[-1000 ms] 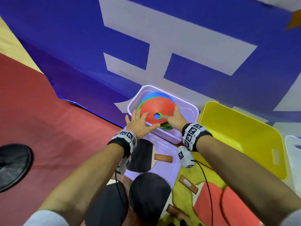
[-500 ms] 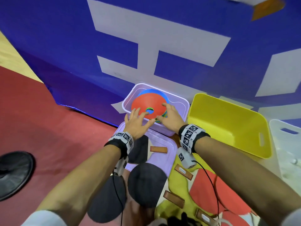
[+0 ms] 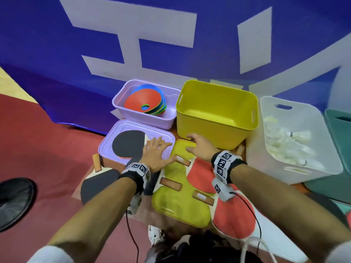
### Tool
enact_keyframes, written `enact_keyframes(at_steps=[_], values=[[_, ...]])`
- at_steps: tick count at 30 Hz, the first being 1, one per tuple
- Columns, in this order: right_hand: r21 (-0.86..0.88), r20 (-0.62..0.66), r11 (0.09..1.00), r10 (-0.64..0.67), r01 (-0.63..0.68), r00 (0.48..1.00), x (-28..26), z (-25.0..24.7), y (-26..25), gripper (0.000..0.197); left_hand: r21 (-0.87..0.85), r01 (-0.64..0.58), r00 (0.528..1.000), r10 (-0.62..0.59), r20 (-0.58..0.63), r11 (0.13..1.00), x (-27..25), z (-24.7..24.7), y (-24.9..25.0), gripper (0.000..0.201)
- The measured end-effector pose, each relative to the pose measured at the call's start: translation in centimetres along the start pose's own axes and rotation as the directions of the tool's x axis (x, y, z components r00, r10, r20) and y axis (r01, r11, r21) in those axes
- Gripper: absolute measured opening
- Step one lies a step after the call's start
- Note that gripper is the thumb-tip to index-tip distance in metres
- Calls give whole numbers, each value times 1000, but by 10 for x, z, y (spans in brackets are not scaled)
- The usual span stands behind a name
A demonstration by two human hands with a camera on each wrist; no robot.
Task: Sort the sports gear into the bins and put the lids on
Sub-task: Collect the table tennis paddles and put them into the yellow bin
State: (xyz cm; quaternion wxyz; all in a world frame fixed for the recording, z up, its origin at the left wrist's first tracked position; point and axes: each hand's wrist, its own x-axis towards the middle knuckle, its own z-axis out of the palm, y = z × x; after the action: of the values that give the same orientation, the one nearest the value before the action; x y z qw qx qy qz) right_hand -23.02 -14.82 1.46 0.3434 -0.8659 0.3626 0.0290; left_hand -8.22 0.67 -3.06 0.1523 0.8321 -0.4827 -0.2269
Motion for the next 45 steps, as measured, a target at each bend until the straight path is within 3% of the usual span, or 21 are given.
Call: enact_keyframes(at_steps=[5, 9, 13, 19, 25, 29, 33, 38, 45], values=[[-127, 66, 981, 157, -148, 985, -52, 3, 64, 66, 106, -1, 995, -10, 102, 994, -23, 40, 34, 71], [-255, 56, 937, 261, -239, 964, -85, 13, 102, 76, 136, -52, 989, 32, 147, 989, -38, 63, 47, 71], [-338, 91, 899, 325, -278, 941, -101, 17, 124, 87, 196, -6, 974, -38, 221, 981, -42, 75, 48, 78], [-394, 142, 861, 403, -322, 904, -103, 21, 146, 93, 198, 38, 954, -94, 285, 979, -32, 76, 34, 79], [-393, 77, 854, 399, -340, 914, -89, 32, 146, 99, 146, -112, 960, 69, 272, 983, 2, 69, 27, 79], [-399, 34, 845, 402, -357, 915, -72, 42, 140, 104, 230, -137, 939, 52, 340, 963, 24, 71, 33, 87], [-350, 48, 844, 451, -408, 891, -61, 53, 140, 96, 266, -216, 906, 92, 412, 940, 44, 76, 34, 93], [-376, 25, 841, 429, -389, 903, -61, 55, 144, 80, 286, -253, 889, 106, 445, 925, 54, 85, 32, 110], [-362, 19, 845, 428, -393, 904, -63, 57, 142, 75, 272, -303, 833, 115, 542, 913, 65, 74, 29, 103]])
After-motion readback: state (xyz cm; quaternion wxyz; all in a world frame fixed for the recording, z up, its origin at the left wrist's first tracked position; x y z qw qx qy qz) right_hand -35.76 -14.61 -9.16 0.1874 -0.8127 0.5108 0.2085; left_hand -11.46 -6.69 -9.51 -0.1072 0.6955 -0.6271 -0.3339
